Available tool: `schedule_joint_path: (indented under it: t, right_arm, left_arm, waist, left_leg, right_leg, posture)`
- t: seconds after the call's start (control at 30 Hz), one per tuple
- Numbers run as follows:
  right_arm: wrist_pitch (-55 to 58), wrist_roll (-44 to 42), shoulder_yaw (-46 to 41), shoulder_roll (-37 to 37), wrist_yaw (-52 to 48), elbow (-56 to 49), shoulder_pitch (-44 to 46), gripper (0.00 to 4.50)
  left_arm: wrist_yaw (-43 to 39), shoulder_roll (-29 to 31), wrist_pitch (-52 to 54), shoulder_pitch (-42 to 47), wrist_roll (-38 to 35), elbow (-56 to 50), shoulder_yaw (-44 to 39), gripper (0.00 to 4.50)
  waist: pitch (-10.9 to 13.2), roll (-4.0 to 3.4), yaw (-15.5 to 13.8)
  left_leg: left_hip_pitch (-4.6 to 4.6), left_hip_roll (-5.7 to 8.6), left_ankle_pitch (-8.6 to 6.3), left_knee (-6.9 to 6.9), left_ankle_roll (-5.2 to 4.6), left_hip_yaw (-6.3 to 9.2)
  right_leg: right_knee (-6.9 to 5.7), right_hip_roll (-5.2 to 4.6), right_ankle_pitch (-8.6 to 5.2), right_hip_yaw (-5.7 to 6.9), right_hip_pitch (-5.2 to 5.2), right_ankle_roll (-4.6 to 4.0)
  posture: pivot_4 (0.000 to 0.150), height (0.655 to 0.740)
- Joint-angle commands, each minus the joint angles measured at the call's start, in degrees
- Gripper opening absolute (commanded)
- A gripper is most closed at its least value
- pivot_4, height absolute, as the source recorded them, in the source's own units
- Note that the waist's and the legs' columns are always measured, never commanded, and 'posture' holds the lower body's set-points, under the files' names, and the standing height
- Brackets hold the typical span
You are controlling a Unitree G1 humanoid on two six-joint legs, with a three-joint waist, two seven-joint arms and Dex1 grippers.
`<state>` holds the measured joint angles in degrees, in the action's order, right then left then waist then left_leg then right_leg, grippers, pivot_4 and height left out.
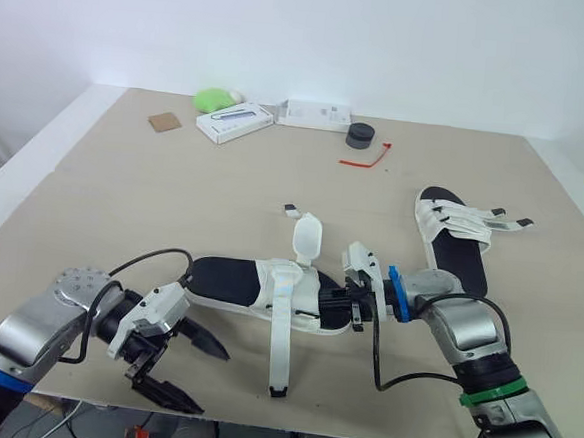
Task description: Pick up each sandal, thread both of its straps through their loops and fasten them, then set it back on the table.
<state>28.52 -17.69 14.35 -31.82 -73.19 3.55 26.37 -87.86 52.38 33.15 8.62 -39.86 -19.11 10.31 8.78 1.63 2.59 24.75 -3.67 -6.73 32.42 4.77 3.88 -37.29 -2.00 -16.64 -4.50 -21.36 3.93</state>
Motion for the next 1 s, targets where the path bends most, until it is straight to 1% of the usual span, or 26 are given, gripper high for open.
schedule_joint_path:
  t: [0.03, 0.13, 0.17, 0.23, 0.37, 0.57, 0.67, 0.73, 0.87, 0.9, 1.0]
  right_arm:
    - [2.4, 2.05, 3.93, -0.1, 0.55, 2.03, -2.6, 0.0]
    - [2.85, 1.82, 3.86, -0.17, 0.75, 1.39, -2.91, 0.0]
    - [3.05, 1.74, 3.86, -0.17, 0.84, 1.13, -2.99, 0.0]
    - [3.32, 1.58, 3.77, -0.32, 0.86, 0.62, -3.28, 0.0]
    - [3.48, 1.61, 3.81, -0.37, 1.09, 0.49, -3.37, 0.0]
    - [3.7, 1.54, 3.68, 0.2, 1.68, 0.49, -3.05, 0.0]
    - [3.8, 1.41, 3.39, 0.3, 1.96, 0.48, -3.01, 0.0]
    - [3.78, 1.45, 3.36, 0.35, 2.05, 0.51, -3.03, 0.0]
    - [3.71, 1.48, 3.2, 0.43, 2.18, 0.83, -2.78, 0.0]
    - [3.7, 1.47, 3.15, 0.43, 2.21, 0.88, -2.7, 0.0]
    - [3.61, 1.44, 3.12, 0.37, 2.32, 0.97, -2.66, 0.0]
  left_arm:
    - [11.55, -2.47, 17.41, -0.13, -9.99, -2.16, -1.72, 3.83]
    - [23.06, -9.53, 26.15, 0.78, -14.56, -0.19, -3.08, 3.83]
    - [25.56, -11.25, 28.12, 1.49, -15.2, 0.78, -3.48, 3.83]
    - [29.28, -13.52, 30.26, 2.97, -14.03, 2.26, -2.83, 3.83]
    - [31.47, -15.97, 31.4, 5.39, -11.61, 5.05, -0.44, 3.83]
    - [32.54, -20.38, 33.3, 10.53, -10.57, 9.25, 2.01, 3.83]
    - [31.16, -20.81, 34.06, 12.37, -10.4, 10.03, 3.38, 3.02]
    - [30.5, -20.72, 34.01, 12.68, -10.19, 10.33, 3.84, 2.26]
    - [29.66, -20.71, 33.84, 12.93, -9.83, 10.91, 3.88, 0.2]
    - [29.54, -20.86, 33.83, 12.88, -9.94, 11.09, 3.5, 0.02]
    - [30.0, -21.6, 34.6, 12.61, -11.28, 11.39, 1.56, 0.02]
  waist:
    - [0.0, -0.04, 0.05]
    - [0.0, -0.01, 0.03]
    - [-0.01, 0.01, 0.03]
    - [-0.02, 0.03, 0.01]
    - [-0.06, -0.02, 0.0]
    - [-0.08, 0.0, 0.0]
    - [-0.09, 0.0, 0.08]
    - [-0.09, 0.0, 0.09]
    - [-0.1, -0.01, 0.05]
    - [-0.1, -0.02, 0.04]
    - [-0.1, -0.01, 0.05]
  left_leg:
    - [-0.01, 0.0, 0.0, 0.0, 0.0, -0.01]
    - [-0.05, 0.0, -0.04, 0.0, 0.01, -0.06]
    - [-0.04, -0.01, -0.06, 0.0, 0.04, -0.05]
    - [-0.05, 0.0, -0.08, 0.0, 0.05, -0.05]
    - [-0.06, -0.01, -0.12, 0.0, 0.1, 0.02]
    - [-0.11, 0.01, -0.16, 0.01, 0.16, 0.02]
    - [-0.11, 0.01, -0.16, 0.03, 0.17, 0.01]
    - [-0.1, 0.01, -0.17, 0.03, 0.18, 0.02]
    - [-0.12, 0.0, -0.17, 0.03, 0.18, 0.02]
    - [-0.15, 0.0, -0.16, 0.03, 0.18, 0.02]
    - [-0.21, 0.0, -0.16, 0.09, 0.18, 0.02]
  right_leg:
    - [0.0, 0.0, 0.0, 0.0, -0.01, 0.0]
    - [0.0, 0.01, -0.03, 0.01, -0.01, -0.03]
    - [-0.01, 0.02, -0.05, 0.01, 0.0, -0.04]
    - [-0.02, 0.05, -0.08, 0.01, 0.03, -0.02]
    - [-0.02, 0.15, -0.11, -0.02, 0.05, -0.02]
    - [-0.02, 0.16, -0.16, -0.04, 0.13, 0.0]
    - [-0.02, 0.17, -0.15, -0.05, 0.14, 0.0]
    - [-0.02, 0.18, -0.16, -0.06, 0.13, 0.0]
    - [-0.02, 0.18, -0.16, -0.06, 0.15, 0.0]
    - [-0.02, 0.18, -0.15, -0.06, 0.18, 0.01]
    - [-0.02, 0.18, -0.12, -0.07, 0.23, 0.01]
  posture:
    - [0.15, 0.74]
    - [0.15, 0.74]
    - [0.15, 0.74]
    - [0.15, 0.74]
    - [0.15, 0.74]
    - [0.15, 0.74]
    - [0.15, 0.74]
    - [0.15, 0.74]
    - [0.15, 0.74]
    - [0.15, 0.74]
    - [0.15, 0.74]
